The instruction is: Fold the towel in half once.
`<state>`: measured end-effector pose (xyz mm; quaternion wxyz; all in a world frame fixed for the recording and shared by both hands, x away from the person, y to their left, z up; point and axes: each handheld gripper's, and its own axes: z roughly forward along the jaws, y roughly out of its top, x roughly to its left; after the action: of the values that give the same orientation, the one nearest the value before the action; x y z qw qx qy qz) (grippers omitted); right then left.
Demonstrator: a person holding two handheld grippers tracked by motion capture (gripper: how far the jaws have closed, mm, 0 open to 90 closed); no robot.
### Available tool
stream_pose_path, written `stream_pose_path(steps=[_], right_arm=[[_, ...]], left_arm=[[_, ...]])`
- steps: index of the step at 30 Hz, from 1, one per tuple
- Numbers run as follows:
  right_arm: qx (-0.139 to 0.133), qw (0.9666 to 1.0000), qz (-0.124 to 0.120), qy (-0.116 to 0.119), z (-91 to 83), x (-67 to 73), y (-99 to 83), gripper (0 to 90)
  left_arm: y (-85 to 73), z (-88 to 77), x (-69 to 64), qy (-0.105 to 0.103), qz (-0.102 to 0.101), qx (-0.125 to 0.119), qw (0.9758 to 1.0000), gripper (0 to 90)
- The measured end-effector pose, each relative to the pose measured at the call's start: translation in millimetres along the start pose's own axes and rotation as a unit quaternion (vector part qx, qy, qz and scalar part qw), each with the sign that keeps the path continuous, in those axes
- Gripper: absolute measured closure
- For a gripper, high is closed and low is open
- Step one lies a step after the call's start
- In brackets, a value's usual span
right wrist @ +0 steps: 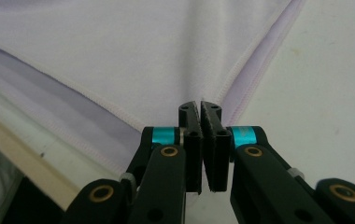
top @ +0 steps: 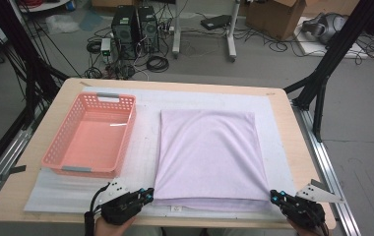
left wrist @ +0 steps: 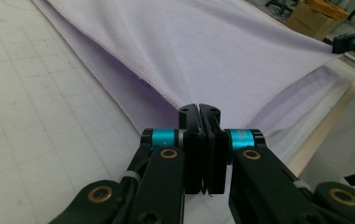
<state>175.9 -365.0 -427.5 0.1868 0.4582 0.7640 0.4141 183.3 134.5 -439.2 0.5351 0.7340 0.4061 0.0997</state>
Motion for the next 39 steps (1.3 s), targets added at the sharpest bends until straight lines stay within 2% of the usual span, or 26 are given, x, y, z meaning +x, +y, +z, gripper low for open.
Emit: stream_pose_path(steps=[7, 11, 12, 13, 15, 17, 21, 24, 27, 32, 34, 39], right_arm=[[-0.001, 1.0000, -0.008, 0.004, -17.4, 11.5, -7.3, 87.5], [0.008, 0.9999, -0.013, -0.005, -19.3, 14.7, -12.0, 87.3], [0.012, 0.9998, -0.014, -0.010, -16.2, 14.5, -12.8, 86.3], [0.014, 0.9997, -0.013, -0.013, -12.7, 14.0, -13.3, 84.9], [0.013, 0.9998, -0.005, -0.015, -8.6, 13.0, -13.4, 74.9], [0.001, 0.9999, 0.000, -0.014, -8.1, 11.5, -11.7, 70.8], [-0.013, 0.9997, 0.001, -0.023, -5.9, 7.8, -7.1, 67.2], [-0.022, 0.9993, 0.017, -0.025, 0.1, 2.0, -1.1, 67.1], [-0.024, 0.9990, 0.019, -0.033, 9.7, -4.4, 8.5, 67.4], [-0.023, 0.9980, 0.031, -0.049, 34.7, -18.7, 21.8, 68.7], [-0.018, 0.9980, 0.037, -0.047, 46.2, -24.0, 26.2, 69.7], [-0.002, 0.9983, 0.033, -0.048, 75.1, -31.6, 36.4, 68.1]], left_arm=[[-8.2, -18.4, -10.5, -0.008, 0.009, 0.002, 0.9999, 88.0], [-13.2, -13.4, -10.7, 0.005, 0.019, 0.013, 0.9997, 87.4], [-13.2, -9.9, -10.0, 0.009, 0.019, 0.017, 0.9996, 85.7], [-12.4, -6.6, -9.3, 0.015, 0.021, 0.021, 0.9994, 78.5], [-9.5, -2.5, -7.9, 0.025, 0.019, 0.016, 0.9994, 65.8], [-5.2, -0.3, -5.0, 0.030, 0.018, 0.007, 0.9994, 62.3], [1.5, 3.2, 4.9, 0.039, 0.000, -0.004, 0.9992, 57.2], [4.5, 5.8, 10.7, 0.044, -0.002, -0.005, 0.9990, 57.1], [7.9, 8.5, 14.9, 0.043, -0.006, -0.009, 0.9990, 56.6], [15.7, 17.0, 21.2, 0.033, 0.007, -0.016, 0.9993, 51.8], [18.9, 21.1, 24.2, 0.031, 0.009, -0.016, 0.9993, 50.1], [28.0, 36.5, 33.9, 0.028, 0.012, -0.011, 0.9995, 48.9]])
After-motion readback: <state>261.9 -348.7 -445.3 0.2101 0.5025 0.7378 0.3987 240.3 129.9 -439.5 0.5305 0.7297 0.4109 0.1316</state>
